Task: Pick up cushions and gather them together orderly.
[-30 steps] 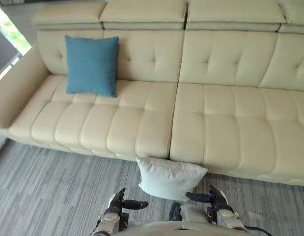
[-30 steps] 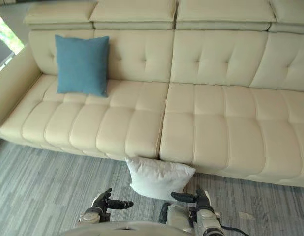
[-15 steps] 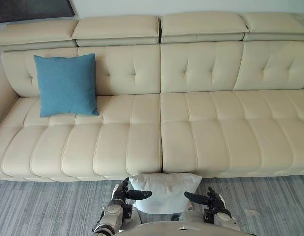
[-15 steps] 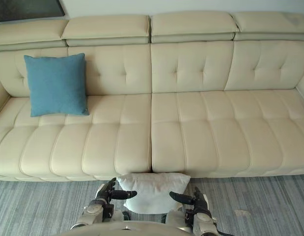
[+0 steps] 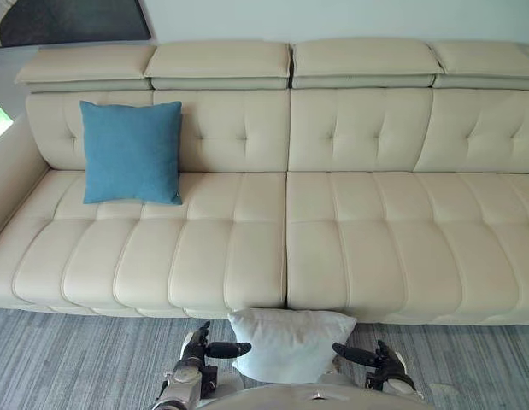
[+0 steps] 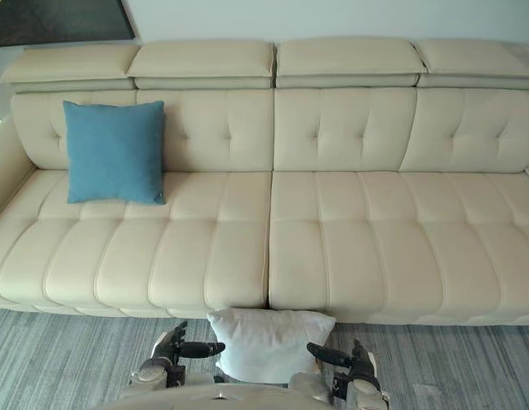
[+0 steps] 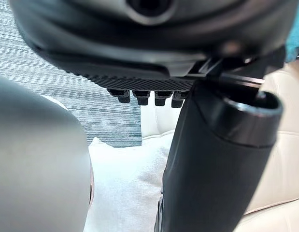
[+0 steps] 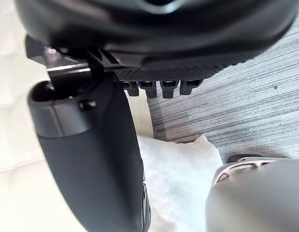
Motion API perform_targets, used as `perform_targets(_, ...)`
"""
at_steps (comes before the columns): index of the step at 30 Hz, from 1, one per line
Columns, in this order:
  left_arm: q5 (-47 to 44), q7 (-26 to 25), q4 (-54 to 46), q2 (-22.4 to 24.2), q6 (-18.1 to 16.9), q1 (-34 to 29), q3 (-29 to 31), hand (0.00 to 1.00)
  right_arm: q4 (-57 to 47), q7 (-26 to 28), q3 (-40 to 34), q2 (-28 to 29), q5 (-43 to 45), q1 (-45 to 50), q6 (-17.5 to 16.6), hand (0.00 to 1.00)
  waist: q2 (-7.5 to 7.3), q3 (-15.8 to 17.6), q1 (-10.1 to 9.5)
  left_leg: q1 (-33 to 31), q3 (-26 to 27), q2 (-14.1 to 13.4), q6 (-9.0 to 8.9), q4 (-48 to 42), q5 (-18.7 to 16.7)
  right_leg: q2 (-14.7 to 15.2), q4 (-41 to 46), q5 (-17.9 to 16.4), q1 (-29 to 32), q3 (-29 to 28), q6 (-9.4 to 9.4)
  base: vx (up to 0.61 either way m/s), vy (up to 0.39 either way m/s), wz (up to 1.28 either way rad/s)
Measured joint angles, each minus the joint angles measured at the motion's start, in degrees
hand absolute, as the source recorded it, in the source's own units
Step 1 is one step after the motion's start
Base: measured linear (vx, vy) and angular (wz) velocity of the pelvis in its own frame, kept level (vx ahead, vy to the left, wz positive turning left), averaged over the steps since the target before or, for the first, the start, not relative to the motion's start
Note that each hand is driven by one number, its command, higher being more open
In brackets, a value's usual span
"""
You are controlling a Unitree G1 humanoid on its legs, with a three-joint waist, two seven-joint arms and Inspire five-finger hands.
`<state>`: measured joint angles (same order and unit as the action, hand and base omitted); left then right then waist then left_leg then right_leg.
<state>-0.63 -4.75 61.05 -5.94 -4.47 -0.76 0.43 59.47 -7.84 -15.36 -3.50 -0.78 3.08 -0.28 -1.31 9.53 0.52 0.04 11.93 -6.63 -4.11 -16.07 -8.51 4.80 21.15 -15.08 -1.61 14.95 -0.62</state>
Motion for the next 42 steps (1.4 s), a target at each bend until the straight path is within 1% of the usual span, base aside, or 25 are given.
perform_targets(1, 0.0, -0.1, -0.2, -0.2, 0.0, 0.1, 0.0, 1.0, 0.0, -0.1, -0.1, 0.0, 0.4, -0.1, 0.0, 1.0, -0.25, 0.2, -0.06, -1.2, 0.0, -0.2, 0.0, -0.8, 0.0, 0.0, 0.7, 0.0, 1.0, 0.0, -0.08, -0.06, -0.024, -0.01)
perform_targets(2, -0.3, -0.4, -1.0, -0.8, 0.0, 0.9, 0.1, 1.0, -0.2, -0.3, -0.1, 0.2, 1.1, -0.9, 0.0, 1.0, -0.56, 1.3, -0.1, -4.1, 0.0, -0.8, 0.28, -3.5, -0.3, 0.1, 3.1, 0.1, 3.7, 0.0, -0.11, -0.16, -0.049, 0.01)
perform_targets(3, -1.3, -1.0, -1.9, -1.2, 0.0, 2.0, 0.1, 1.0, -0.3, -0.5, -0.1, 0.2, 1.5, -1.8, 0.0, 1.0, -0.8, 2.8, -0.23, -6.9, -0.1, -1.6, 0.65, -6.6, -1.0, 0.1, 5.4, 0.1, 6.1, 0.1, -0.11, -0.19, -0.054, 0.04)
perform_targets(4, -2.5, -1.7, -3.6, -1.8, 0.0, 3.7, 0.6, 1.0, -1.2, -1.3, -0.1, 0.2, 2.3, -3.3, 0.0, 1.0, -0.8, 5.4, -0.5, -11.0, -0.4, -2.9, 1.12, -11.2, -2.1, -0.1, 9.1, 0.0, 9.5, 0.5, -0.12, -0.2, -0.046, 0.04)
perform_targets(5, -3.3, -2.2, -4.2, -2.0, -0.1, 4.6, 0.7, 1.0, -2.0, -1.7, -0.1, 0.1, 2.7, -3.9, 0.0, 1.0, -0.61, 6.5, -0.71, -12.9, -0.6, -3.6, 1.21, -13.2, -2.7, -0.3, 11.0, 0.0, 11.3, 0.6, -0.1, -0.19, -0.019, 0.01)
perform_targets(6, -4.2, -2.8, -5.3, -2.7, -0.1, 6.4, 0.7, 1.0, -3.7, -2.3, -0.1, 0.0, 3.4, -4.8, -0.1, 1.0, -0.55, 8.4, -0.97, -16.1, -1.5, -4.3, 1.34, -16.5, -4.1, -0.1, 14.7, -0.8, 14.7, 0.6, 0.03, -0.32, -0.036, 0.02)
perform_targets(7, -5.1, -3.5, -6.2, -3.6, -0.1, 8.4, 0.7, 1.0, -5.4, -2.9, -0.1, -0.2, 3.9, -6.1, -0.3, 1.0, -1.28, 9.8, -1.21, -20.1, -1.7, -4.3, 1.72, -19.9, -5.3, 1.1, 18.4, -2.9, 18.6, 0.6, 0.62, -0.33, -0.037, 0.03)
perform_targets(8, -5.6, -3.7, -6.6, -3.9, -0.1, 9.2, 0.8, 1.0, -5.9, -3.1, -0.1, -0.3, 4.4, -6.4, -0.4, 1.0, -1.56, 10.1, -1.32, -21.7, -1.8, -4.2, 1.83, -21.3, -5.9, 1.5, 19.7, -4.0, 20.0, 0.6, 0.98, -0.35, -0.037, 0.07)
perform_targets(9, -6.2, -4.7, -7.9, -4.5, -0.1, 11.5, 1.3, 1.0, -7.0, -3.8, -0.1, -0.9, 5.4, -8.0, -0.7, 1.0, -1.44, 11.4, -1.61, -26.4, -2.3, -4.2, 2.29, -25.7, -7.2, 2.4, 22.8, -6.7, 23.8, 0.8, 2.24, -0.28, 0.007, 0.11)
perform_targets(10, -6.6, -5.0, -8.6, -4.9, -0.1, 13.8, 2.5, 1.0, -7.5, -4.2, -0.2, -1.5, 6.0, -9.8, -0.9, 1.0, -0.71, 12.8, -1.54, -30.0, -3.2, -4.4, 2.09, -28.4, -7.9, 2.7, 25.3, -7.3, 26.8, 1.4, 2.21, -0.34, 0.032, 0.17)
perform_targets(11, -6.9, -5.8, -9.7, -6.2, -0.2, 16.0, 3.3, 1.0, -7.7, -4.4, -0.1, -1.5, 7.1, -12.0, -0.9, 1.0, -0.7, 13.9, -1.68, -34.0, -3.6, -4.6, 2.31, -30.0, -7.7, 3.1, 27.1, -7.3, 30.6, 1.8, 2.32, -0.26, 0.041, 0.15)
perform_targets(12, -6.9, -5.9, -9.8, -6.4, -0.2, 16.2, 3.3, 1.0, -7.7, -4.4, -0.1, -1.4, 7.2, -12.2, -0.9, 1.0, -0.74, 14.0, -1.7, -34.4, -3.6, -4.7, 2.33, -30.1, -7.7, 3.1, 27.2, -7.3, 31.0, 1.8, 2.32, -0.21, 0.036, 0.1)
perform_targets(13, -7.4, -6.3, -10.0, -7.8, -0.4, 18.4, 3.7, 1.0, -7.8, -4.9, -0.2, -1.3, 7.8, -14.2, -1.0, 1.0, -0.84, 14.8, -1.79, -38.1, -3.8, -5.1, 2.62, -31.3, -6.8, 3.1, 28.6, -7.2, 34.5, 2.1, 2.47, -0.16, 0.037, 0.03)
perform_targets(14, -7.9, -6.4, -10.2, -8.0, -0.5, 20.2, 5.7, 1.0, -8.0, -5.4, -0.2, -1.3, 8.2, -16.1, -1.0, 1.0, -1.18, 15.1, -1.8, -41.2, -4.1, -5.1, 3.17, -32.2, -6.2, 3.4, 29.9, -7.1, 37.7, 2.0, 2.79, -0.15, 0.038, 0.02)
perform_targets(16, -8.3, -6.7, -10.2, -8.4, -0.5, 22.5, 7.1, 1.0, -8.3, -5.9, -1.0, -1.2, 8.8, -18.5, -1.0, 1.0, -1.28, 15.8, -1.77, -44.4, -4.2, -5.3, 3.2, -33.2, -5.6, 3.4, 30.9, -6.6, 40.9, 2.0, 3.48, -0.09, 0.042, -0.03)
perform_targets(17, -8.6, -7.0, -10.2, -8.5, -0.5, 24.9, 7.5, 1.0, -8.7, -6.6, -1.4, -1.4, 9.0, -20.8, -1.1, 1.0, -1.37, 16.4, -1.76, -47.3, -4.3, -5.5, 3.43, -34.3, -5.3, 3.5, 32.3, -6.3, 44.0, 1.7, 3.96, -0.07, 0.053, -0.05)
perform_targets(21, -8.9, -7.1, -10.4, -8.4, -0.9, 32.8, 6.8, 1.0, -10.5, -7.4, -1.1, -1.8, 10.0, -29.1, -1.4, 1.0, -1.62, 17.9, -1.6, -56.6, -4.1, -6.0, 4.03, -37.7, -4.9, 3.8, 36.3, -6.0, 54.0, 0.7, 4.57, -0.05, 0.038, -0.07)
perform_targets(26, -9.0, -6.6, -12.7, -8.1, -1.8, 39.1, 2.4, 1.0, -11.7, -7.7, 3.2, -2.8, 12.1, -36.7, -2.6, 1.0, -1.52, 18.6, -1.36, -63.1, -3.9, -6.1, 4.11, -38.1, -3.6, 3.9, 37.5, -5.1, 61.2, 0.4, 5.14, -0.06, 0.035, -0.03)
perform_targets(27, -9.0, -6.8, -12.7, -7.7, -1.8, 40.3, 2.0, 0.0, -11.9, -7.8, 4.2, -3.0, 12.3, -38.2, -2.6, 1.0, -1.49, 18.7, -1.37, -64.2, -3.9, -6.1, 4.09, -37.9, -3.2, 3.9, 37.5, -4.8, 62.5, 0.4, 5.1, -0.04, 0.038, 0.01)
perform_targets(28, -9.1, -7.4, -12.7, -7.3, -1.8, 41.1, 2.0, 0.0, -12.3, -7.9, 4.9, -3.2, 12.3, -39.3, -2.6, 0.0, -1.45, 18.7, -1.42, -65.0, -3.8, -6.1, 4.04, -37.7, -2.9, 3.9, 37.5, -4.6, 63.3, 0.4, 5.18, -0.03, 0.034, 0.04)
perform_targets(31, -10.3, -8.1, -13.4, -6.8, -1.8, 42.6, 1.9, 0.0, -12.6, -9.0, 6.6, -3.5, 13.4, -42.3, -2.6, 0.0, -1.33, 18.9, -1.58, -66.9, -3.9, -6.0, 3.97, -36.9, -1.9, 3.9, 37.5, -4.1, 65.5, 0.4, 5.28, -0.01, 0.033, 0.05)
perform_targets(34, -11.8, -10.4, -13.7, -6.2, -1.8, 45.0, 0.7, 0.0, -12.6, -10.6, 7.7, -3.9, 14.6, -45.0, -2.6, 0.0, -1.32, 18.9, -1.81, -69.0, -4.0, -5.5, 3.9, -35.1, 0.0, 4.0, 36.7, -3.1, 67.8, 0.6, 5.03, -0.03, 0.051, 0.09)
perform_targets(37, -13.4, -11.5, -14.0, -6.3, -1.8, 45.6, 0.5, 0.0, -12.6, -11.7, 8.7, -4.4, 15.0, -45.8, -2.6, 0.0, -1.32, 18.9, -1.84, -69.4, -4.1, -5.4, 3.82, -34.1, 1.0, 4.0, 36.0, -2.3, 68.6, 0.7, 5.23, -0.05, 0.049, 0.04)
perform_targets(40, -13.5, -12.8, -15.2, -5.9, -1.7, 46.0, -1.9, 0.0, -12.6, -12.4, 12.2, -6.0, 15.6, -45.7, -2.4, 0.0, -1.32, 18.9, -1.76, -69.5, -4.0, -5.4, 4.06, -33.7, 1.6, 3.9, 35.6, -1.4, 68.6, 0.8, 5.24, -0.04, 0.052, -0.04)
perform_targets(42, -13.5, -12.8, -16.1, -6.0, -1.7, 46.0, -3.7, 0.0, -12.6, -12.5, 12.6, -6.1, 15.6, -45.5, -2.3, 0.0, -1.32, 18.9, -1.77, -69.3, -4.0, -5.3, 4.08, -33.5, 2.0, 4.0, 35.4, -1.2, 68.5, 0.8, 5.4, -0.05, 0.042, 0.0)
